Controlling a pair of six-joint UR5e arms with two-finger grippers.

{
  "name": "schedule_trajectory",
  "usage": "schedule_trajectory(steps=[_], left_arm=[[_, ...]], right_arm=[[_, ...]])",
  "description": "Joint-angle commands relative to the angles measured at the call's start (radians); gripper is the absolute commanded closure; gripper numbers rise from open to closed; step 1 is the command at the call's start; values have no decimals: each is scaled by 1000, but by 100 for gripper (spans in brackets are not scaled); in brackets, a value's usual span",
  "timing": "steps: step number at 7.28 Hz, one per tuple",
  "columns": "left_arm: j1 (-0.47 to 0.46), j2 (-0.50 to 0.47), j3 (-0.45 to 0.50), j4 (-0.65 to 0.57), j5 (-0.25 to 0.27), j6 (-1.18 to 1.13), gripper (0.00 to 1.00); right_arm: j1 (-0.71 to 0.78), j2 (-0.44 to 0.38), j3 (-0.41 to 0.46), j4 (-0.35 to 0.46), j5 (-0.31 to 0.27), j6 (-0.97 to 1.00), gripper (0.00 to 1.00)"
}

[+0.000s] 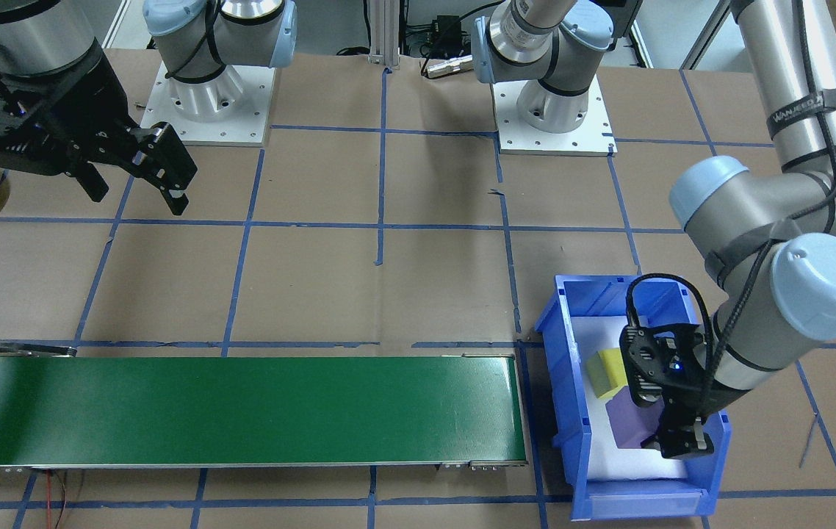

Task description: Move block left to right into plate

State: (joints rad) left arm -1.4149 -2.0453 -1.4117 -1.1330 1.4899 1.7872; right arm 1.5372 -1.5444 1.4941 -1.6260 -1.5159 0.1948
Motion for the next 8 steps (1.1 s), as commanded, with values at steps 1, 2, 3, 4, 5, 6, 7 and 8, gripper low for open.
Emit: schedule_trajectory(steps=[1,2,3,4,5,6,7,8], left_arm=[[-146,59,0,-53,7,-64,42],[-206,32,-1,-50,3,-140,42],[-220,-39,-1,-19,-12,-147,42],[-237,-105,-3,46,-16,-137,42],[-239,-128,-3,74,-14,-102,40],[-239,-127,-4,61,-11,-101,10],[-239,-112,-4,8,-8,-110,5],[-239,-73,-4,-20,-7,-118,5]], right_arm=[[0,0,0,0,0,0,0],[0,1,0,0,0,-1,0],[0,1,0,0,-1,0,0],[0,1,0,0,-1,0,0],[0,1,0,0,-1,-1,0],[0,1,0,0,0,-2,0],[0,1,0,0,-1,0,0],[0,1,0,0,-1,0,0]])
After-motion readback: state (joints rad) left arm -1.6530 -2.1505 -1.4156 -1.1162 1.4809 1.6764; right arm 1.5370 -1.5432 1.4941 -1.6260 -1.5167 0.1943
